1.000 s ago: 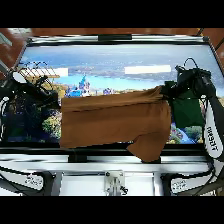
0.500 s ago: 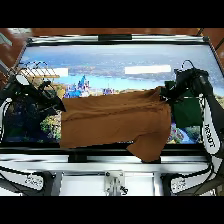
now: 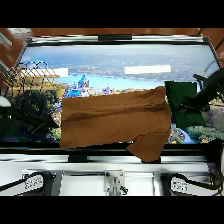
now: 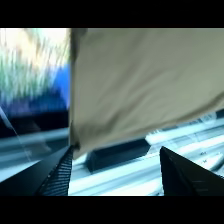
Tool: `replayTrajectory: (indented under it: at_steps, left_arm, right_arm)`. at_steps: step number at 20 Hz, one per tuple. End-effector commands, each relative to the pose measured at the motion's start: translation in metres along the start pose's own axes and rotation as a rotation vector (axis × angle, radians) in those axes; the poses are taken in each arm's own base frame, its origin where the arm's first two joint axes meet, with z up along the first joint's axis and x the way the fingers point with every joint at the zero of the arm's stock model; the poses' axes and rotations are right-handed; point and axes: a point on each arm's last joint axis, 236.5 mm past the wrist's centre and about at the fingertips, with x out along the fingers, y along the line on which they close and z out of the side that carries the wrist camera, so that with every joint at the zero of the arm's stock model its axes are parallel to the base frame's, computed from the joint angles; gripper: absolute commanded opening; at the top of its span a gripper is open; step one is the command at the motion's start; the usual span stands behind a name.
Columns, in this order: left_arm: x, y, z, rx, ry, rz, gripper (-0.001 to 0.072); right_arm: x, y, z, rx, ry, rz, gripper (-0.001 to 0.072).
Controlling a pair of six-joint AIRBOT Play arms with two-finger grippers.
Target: Fold the shirts.
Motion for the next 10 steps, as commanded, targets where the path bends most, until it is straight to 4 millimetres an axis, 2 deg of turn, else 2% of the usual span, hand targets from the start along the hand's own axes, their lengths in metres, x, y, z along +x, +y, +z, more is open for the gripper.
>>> replayTrajectory:
  at_steps: [1, 5, 10]
  left_arm:
    - [0.021, 0.016, -0.035, -0.063, -0.039, -0.084, 0.0613]
    - [0.036, 0.025, -0.043, -0.083, -0.035, -0.090, 0.0611]
    - [0.051, 0.035, -0.045, -0.106, -0.050, -0.079, 0.0609]
  right_arm:
    - [-0.003, -0.013, -0.037, 0.081, 0.004, 0.062, 0.0448]
    - [0.000, -0.016, -0.051, 0.095, 0.002, 0.064, 0.0447]
    - [0.000, -0.018, -0.044, 0.098, -0.032, 0.059, 0.0447]
